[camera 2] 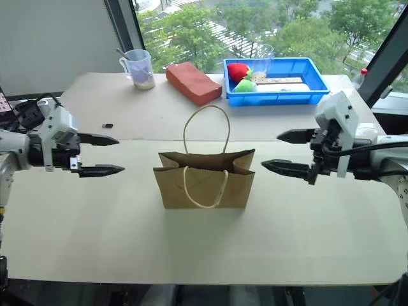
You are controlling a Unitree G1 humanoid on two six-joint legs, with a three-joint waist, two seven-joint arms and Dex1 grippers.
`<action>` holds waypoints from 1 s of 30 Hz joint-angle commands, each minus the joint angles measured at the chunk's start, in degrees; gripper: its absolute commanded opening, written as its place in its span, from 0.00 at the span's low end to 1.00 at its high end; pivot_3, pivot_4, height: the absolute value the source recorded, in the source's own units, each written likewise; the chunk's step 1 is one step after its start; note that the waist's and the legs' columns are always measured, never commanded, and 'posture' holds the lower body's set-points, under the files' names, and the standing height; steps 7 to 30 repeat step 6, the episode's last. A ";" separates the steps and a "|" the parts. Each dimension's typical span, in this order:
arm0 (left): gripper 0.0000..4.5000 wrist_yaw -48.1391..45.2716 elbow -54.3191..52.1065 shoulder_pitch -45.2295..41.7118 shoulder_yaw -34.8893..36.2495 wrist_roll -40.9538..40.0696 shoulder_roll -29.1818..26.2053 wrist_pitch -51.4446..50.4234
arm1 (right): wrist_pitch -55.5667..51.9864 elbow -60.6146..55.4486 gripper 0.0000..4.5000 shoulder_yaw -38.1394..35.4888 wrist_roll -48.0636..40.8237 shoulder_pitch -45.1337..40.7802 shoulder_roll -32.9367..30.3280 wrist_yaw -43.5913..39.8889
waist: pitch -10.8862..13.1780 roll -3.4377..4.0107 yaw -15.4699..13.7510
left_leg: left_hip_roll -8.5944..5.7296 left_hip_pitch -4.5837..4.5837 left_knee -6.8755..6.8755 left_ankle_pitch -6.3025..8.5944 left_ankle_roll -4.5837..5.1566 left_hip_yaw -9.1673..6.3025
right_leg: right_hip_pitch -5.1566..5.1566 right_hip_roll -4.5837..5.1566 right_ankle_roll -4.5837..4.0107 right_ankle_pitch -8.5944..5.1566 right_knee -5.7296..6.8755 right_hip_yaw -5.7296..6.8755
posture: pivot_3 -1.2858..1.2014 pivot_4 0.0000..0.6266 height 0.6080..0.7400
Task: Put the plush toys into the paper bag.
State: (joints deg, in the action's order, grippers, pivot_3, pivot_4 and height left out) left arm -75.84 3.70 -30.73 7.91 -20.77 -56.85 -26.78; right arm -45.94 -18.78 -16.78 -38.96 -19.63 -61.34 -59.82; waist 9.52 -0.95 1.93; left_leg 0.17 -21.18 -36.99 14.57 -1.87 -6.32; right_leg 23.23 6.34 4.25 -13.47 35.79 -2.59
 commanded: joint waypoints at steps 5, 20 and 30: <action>0.98 4.52 -1.93 -1.05 3.54 -2.72 0.29 -1.31 | 7.29 2.66 1.00 -1.31 3.67 1.28 0.64 0.08 | 0.03 0.02 0.39 | 0.00 0.05 -0.01 -0.03 -0.05 0.02 | 0.00 0.00 -0.02 0.01 0.09 -0.03 | 0.52 0.24 1.00; 0.98 5.05 -1.72 -0.88 3.54 -1.87 0.14 0.24 | 7.44 2.74 1.00 -1.28 3.73 1.40 0.62 0.07 | 0.03 0.02 0.39 | 0.00 0.05 0.00 -0.03 -0.05 0.02 | 0.00 -0.01 -0.02 0.01 0.10 -0.02 | 0.52 0.24 1.00; 0.98 5.05 -1.72 -0.88 3.54 -1.87 0.14 0.24 | 7.44 2.74 1.00 -1.28 3.73 1.40 0.62 0.07 | 0.03 0.02 0.39 | 0.00 0.05 0.00 -0.03 -0.05 0.02 | 0.00 -0.01 -0.02 0.01 0.10 -0.02 | 0.52 0.24 1.00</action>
